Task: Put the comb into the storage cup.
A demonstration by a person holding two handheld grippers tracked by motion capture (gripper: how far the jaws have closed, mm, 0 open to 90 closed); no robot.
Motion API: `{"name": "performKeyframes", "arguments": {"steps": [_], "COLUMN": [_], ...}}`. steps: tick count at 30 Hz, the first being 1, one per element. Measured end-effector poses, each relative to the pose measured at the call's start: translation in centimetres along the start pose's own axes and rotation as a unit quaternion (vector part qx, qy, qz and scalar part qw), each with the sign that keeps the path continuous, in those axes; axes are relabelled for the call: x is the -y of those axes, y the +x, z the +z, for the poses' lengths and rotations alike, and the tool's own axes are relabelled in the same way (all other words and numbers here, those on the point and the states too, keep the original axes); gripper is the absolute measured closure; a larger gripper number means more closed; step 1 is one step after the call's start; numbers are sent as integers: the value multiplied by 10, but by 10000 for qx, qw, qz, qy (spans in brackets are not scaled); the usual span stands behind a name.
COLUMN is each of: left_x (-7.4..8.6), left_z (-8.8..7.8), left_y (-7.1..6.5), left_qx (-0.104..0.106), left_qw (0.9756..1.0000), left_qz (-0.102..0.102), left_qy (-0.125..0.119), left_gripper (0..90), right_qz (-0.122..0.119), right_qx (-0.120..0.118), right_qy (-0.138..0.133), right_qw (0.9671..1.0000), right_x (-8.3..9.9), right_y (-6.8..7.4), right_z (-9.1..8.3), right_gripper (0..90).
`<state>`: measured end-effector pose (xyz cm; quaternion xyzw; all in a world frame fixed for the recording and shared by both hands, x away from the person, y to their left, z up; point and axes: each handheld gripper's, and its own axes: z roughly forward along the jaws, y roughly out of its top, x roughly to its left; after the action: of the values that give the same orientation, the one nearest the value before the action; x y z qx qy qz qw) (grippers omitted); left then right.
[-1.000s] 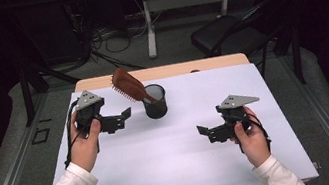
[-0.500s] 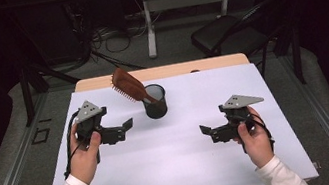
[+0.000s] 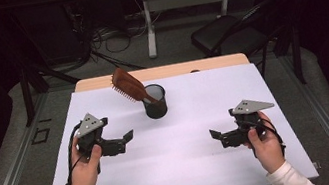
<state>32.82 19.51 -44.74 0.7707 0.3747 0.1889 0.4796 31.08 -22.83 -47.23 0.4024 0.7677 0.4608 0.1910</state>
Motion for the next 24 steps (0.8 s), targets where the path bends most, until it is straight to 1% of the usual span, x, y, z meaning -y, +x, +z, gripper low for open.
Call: {"name": "performKeyframes", "arguments": {"steps": [3,7,10,13,18,22,24], "left_x": [5,11,18,26,39,47,51], "left_z": [0,-1,-2,-2,-3,-4,-5], "left_y": [-1,-2,0,2,6,9,12], "left_qx": [40,65,95,113,82,16,11], "left_qw": [10000,10000,10000,9999,9999,10000,9999], "left_qz": [29,29,12,-57,-107,-87,-163], "left_qy": [10,-7,0,9,13,26,-9], "left_gripper": [4,4,4,4,4,4,4], "right_qz": [-34,-13,24,61,80,142,149], "right_qx": [30,65,91,121,170,195,219], "right_qy": [-14,-32,-31,-32,-29,-32,-21], "right_qw": [10000,10000,10000,9999,9998,9997,9996], "right_x": [3,8,13,19,29,35,38], "right_y": [-2,-4,-7,-8,-12,-15,-16], "right_z": [-4,-8,-9,-10,-12,-13,-12], "right_gripper": [0,0,0,0,0,0,0]}}
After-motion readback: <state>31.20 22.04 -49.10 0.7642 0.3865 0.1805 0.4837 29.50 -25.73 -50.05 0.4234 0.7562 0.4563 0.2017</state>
